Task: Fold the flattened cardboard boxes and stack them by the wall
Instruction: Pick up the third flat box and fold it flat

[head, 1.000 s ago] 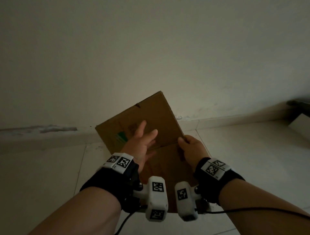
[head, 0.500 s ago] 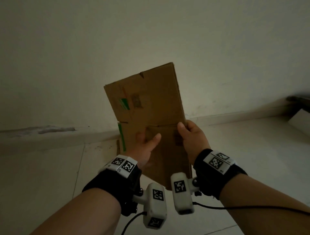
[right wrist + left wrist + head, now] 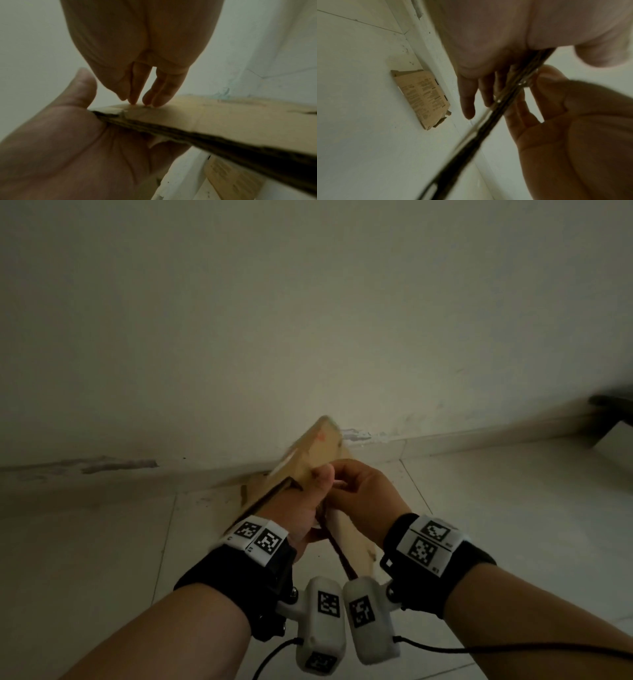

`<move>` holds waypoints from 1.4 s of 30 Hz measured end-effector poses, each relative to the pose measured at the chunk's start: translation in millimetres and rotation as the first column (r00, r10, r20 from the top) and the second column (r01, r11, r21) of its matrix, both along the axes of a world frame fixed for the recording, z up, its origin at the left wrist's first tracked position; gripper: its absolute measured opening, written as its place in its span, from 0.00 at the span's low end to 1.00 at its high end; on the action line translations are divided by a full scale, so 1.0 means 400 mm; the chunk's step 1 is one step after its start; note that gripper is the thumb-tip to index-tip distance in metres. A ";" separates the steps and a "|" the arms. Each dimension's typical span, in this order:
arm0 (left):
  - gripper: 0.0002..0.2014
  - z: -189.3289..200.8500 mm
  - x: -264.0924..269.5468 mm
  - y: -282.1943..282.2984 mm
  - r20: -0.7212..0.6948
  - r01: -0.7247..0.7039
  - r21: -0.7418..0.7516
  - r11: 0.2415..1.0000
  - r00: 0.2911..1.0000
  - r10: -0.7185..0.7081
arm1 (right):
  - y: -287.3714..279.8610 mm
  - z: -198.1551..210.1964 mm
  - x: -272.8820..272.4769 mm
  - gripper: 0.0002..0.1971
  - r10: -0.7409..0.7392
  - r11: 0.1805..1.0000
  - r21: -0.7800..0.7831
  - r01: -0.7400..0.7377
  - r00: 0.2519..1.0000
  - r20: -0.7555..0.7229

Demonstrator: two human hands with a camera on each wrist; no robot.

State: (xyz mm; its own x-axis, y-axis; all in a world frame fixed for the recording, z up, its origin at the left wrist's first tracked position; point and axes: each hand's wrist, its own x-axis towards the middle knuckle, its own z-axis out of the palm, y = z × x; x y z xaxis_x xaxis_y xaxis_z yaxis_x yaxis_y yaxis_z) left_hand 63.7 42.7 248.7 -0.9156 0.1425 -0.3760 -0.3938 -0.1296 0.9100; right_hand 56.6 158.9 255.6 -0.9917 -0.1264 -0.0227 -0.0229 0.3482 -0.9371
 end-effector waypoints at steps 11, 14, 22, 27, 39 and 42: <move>0.10 -0.004 -0.022 0.008 -0.024 -0.190 -0.026 0.981 0.982 0.190 | 0.051 -0.014 -0.022 0.38 -0.017 0.954 0.301 0.008 0.999 0.028; 0.27 0.003 -0.024 -0.006 -0.106 -0.231 -0.183 0.955 0.971 0.215 | 0.051 -0.038 -0.027 0.42 -0.103 0.967 0.246 0.065 0.984 0.146; 0.30 0.036 -0.039 -0.023 0.113 -0.401 0.266 0.877 0.916 0.385 | 0.084 -0.094 -0.053 0.44 -0.388 0.910 0.092 0.404 0.752 0.533; 0.22 0.029 -0.063 -0.056 0.170 -0.414 0.360 0.836 0.910 0.378 | 0.093 -0.109 -0.067 0.19 -0.275 0.770 -0.351 0.533 0.774 0.571; 0.57 -0.015 -0.080 -0.154 0.251 -0.377 -0.143 0.915 0.881 0.402 | 0.105 -0.086 -0.100 0.21 -0.158 0.731 -0.560 0.389 0.896 0.416; 0.61 -0.023 -0.080 -0.164 0.241 -0.307 -0.031 0.951 0.921 0.306 | 0.108 -0.079 -0.104 0.21 -0.138 0.712 -0.593 0.377 0.903 0.408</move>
State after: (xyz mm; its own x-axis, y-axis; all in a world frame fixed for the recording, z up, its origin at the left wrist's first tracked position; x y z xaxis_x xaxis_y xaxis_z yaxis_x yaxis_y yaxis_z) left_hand 31.8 -22.8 239.7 -0.7972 -0.1273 -0.5901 -0.5405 -0.2848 0.7916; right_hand 14.9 202.2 223.8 -0.9380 0.0316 -0.3451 0.3055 -0.3946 -0.8666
